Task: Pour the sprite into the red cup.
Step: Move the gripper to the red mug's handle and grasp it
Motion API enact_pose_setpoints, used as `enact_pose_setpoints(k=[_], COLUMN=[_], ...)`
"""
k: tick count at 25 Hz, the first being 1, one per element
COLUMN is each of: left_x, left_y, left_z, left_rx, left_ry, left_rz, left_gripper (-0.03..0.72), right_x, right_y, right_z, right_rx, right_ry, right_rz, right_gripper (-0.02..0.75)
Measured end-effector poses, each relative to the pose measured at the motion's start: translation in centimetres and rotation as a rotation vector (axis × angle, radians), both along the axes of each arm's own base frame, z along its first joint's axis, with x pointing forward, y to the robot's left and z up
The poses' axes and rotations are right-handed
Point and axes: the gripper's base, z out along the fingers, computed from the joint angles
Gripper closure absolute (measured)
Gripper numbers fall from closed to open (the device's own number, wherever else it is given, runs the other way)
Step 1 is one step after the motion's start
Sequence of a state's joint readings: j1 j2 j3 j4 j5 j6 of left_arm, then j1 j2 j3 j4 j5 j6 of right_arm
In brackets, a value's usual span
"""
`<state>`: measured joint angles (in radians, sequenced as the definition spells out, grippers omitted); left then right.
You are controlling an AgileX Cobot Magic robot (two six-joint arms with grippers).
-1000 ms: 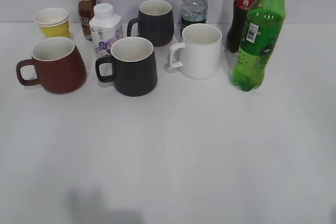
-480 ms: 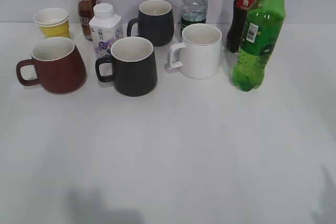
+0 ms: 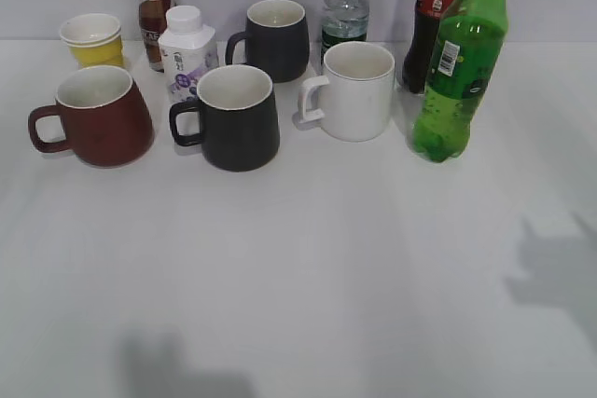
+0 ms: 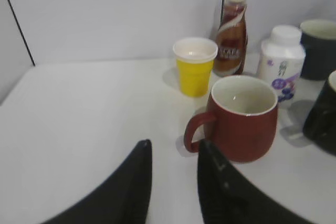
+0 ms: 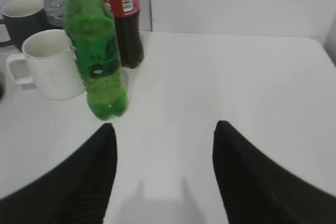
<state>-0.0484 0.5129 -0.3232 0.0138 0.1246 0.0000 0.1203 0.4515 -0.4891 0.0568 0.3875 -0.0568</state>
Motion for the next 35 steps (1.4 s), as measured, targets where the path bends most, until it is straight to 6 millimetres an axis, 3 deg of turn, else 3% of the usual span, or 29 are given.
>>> enact_pose_setpoints(k=[6, 11, 15, 22, 35], left_x=[5.1, 8.9, 11.1, 13.0, 14.7], left_y=[-0.3, -0.5, -1.2, -2.3, -2.2], left_z=[-2.9, -6.3, -8.7, -11.9, -14.5], left_rx=[0.004, 0.003, -0.021, -0.02, -0.053], left_ry=[0.105, 0.164, 0.14, 0.086, 0.057], left_rz=[-0.004, -0.007, -0.038, -0.119, -0.076], left_gripper=[0.447, 0.446, 0.442, 0.428, 0.428], right_x=[4.4, 7.8, 8.8, 9.4, 9.4], right_y=[1.0, 1.5, 1.8, 1.9, 1.9], right_z=[-0.6, -2.5, -3.1, -3.5, -3.4], right_rx=[-0.002, -0.011, -0.001, -0.001, -0.002], right_ry=[-0.013, 0.058, 0.057, 0.062, 0.057], right_rz=[0.025, 0.02, 0.027, 0.026, 0.025], right_gripper=[0.3, 0.3, 0.3, 0.3, 0.3])
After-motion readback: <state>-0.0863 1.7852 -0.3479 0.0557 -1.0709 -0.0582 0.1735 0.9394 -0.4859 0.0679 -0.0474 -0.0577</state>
